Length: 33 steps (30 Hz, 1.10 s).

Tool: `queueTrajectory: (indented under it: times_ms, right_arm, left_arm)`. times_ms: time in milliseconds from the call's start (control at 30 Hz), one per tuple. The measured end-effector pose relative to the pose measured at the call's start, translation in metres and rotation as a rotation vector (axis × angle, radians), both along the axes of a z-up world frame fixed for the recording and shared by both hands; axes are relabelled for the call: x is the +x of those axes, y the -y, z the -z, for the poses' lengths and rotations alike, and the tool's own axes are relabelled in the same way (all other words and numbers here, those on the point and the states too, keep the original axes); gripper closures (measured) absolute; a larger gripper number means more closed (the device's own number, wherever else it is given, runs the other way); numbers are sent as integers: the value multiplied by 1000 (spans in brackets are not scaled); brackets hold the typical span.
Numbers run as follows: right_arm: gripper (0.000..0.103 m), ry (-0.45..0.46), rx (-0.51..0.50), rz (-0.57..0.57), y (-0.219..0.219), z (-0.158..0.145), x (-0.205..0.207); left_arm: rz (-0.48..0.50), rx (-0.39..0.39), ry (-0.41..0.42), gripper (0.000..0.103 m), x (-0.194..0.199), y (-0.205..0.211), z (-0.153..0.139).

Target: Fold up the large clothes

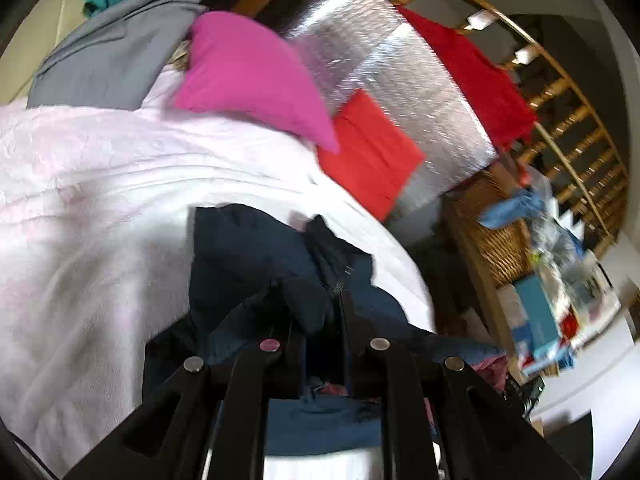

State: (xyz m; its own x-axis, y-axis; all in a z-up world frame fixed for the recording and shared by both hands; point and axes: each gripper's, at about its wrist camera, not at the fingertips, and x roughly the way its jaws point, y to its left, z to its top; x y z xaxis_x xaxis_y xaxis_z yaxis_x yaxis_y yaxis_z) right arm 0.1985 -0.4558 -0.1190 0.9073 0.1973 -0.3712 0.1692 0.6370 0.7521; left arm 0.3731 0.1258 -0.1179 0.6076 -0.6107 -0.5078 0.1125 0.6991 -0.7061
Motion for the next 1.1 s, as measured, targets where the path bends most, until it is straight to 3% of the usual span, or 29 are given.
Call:
queueTrajectory:
  times_ms: [233, 600, 800, 900, 933, 967, 1000, 1033, 1067, 1100]
  right_arm:
    - [90, -85, 38, 37, 9, 42, 65]
    - [90, -122, -2, 56, 17, 65, 150]
    - [90, -153, -7, 72, 20, 86, 178]
    - [84, -176, 25, 66, 25, 99, 182]
    - [80, -185, 45, 63, 27, 102, 183]
    - [68, -187, 62, 58, 28, 104, 182]
    - [45, -187, 88, 53, 30, 105, 182]
    - [32, -184, 109, 53, 32, 105, 179]
    - [22, -164, 119, 63, 34, 102, 174]
    - [21, -141, 114, 71, 33, 98, 169]
  left_arm:
    - [-77, -12, -59, 89, 53, 17, 39]
    - [-107, -4, -47, 89, 113, 26, 63]
    - [-82, 21, -33, 85, 136, 33, 68]
    - [-85, 22, -48, 82, 140, 36, 74]
    - [-82, 11, -64, 76, 141, 37, 76]
    - [-75, -5, -72, 65, 142, 36, 77]
    - [-69, -37, -73, 58, 141, 34, 76]
    - [-78, -66, -58, 38, 138, 31, 73]
    - [-115, -77, -23, 23, 132, 26, 67]
    - [-158, -76, 25, 19, 123, 21, 57]
